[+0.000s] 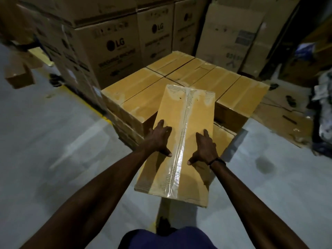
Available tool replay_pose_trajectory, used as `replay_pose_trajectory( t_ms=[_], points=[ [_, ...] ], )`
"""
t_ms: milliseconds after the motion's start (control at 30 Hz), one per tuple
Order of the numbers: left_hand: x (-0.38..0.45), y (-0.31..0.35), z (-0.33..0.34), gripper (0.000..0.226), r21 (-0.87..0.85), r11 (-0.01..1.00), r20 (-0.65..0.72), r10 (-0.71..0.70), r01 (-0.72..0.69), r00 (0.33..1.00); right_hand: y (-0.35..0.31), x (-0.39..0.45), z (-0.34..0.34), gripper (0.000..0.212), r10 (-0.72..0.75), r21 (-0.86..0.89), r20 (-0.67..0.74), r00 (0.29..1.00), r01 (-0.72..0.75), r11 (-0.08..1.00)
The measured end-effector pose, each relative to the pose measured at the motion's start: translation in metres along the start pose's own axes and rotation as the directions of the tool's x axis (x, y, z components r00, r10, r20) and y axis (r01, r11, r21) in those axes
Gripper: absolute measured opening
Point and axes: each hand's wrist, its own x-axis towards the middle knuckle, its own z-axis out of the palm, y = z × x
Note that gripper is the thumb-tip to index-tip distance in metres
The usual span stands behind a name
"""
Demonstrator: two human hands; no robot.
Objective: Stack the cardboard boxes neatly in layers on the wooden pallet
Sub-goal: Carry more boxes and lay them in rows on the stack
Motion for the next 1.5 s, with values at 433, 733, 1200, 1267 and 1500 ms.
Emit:
replay_pose_trajectory(
  t_ms=[433, 733, 1200, 1267, 1500],
  points=[
    [0.167, -0.063, -0.019, 0.133, 0.012, 0.967, 0.152, 0.249, -0.254, 0.957, -0.022, 0.129, 0.016, 0.130, 0.280, 0.137, 0.005, 0.960, -0.278, 0.951],
    [0.292, -0.120, -0.042, 0.126, 0.030, 0.902, 0.284, 0.406, -0.431, 0.869, -0.051, 0.237, 0.040, 0.152, 0.438, 0.262, -0.005, 0.899, -0.422, 0.868],
    [0.424, -0.158, -0.024, 0.119, -0.182, 0.913, 0.383, 0.408, -0.365, 0.829, -0.038, 0.344, 0.064, 0.153, 0.569, 0.293, 0.070, 0.819, -0.562, 0.774],
    [0.431, -0.160, -0.018, 0.112, -0.237, 0.918, 0.372, 0.387, -0.317, 0.844, -0.027, 0.355, 0.072, 0.151, 0.563, 0.297, 0.069, 0.824, -0.556, 0.777],
    [0.461, -0.179, 0.007, 0.112, -0.293, 0.933, 0.382, 0.313, -0.208, 0.869, -0.004, 0.381, 0.090, 0.139, 0.545, 0.313, 0.111, 0.831, -0.550, 0.774]
  ],
)
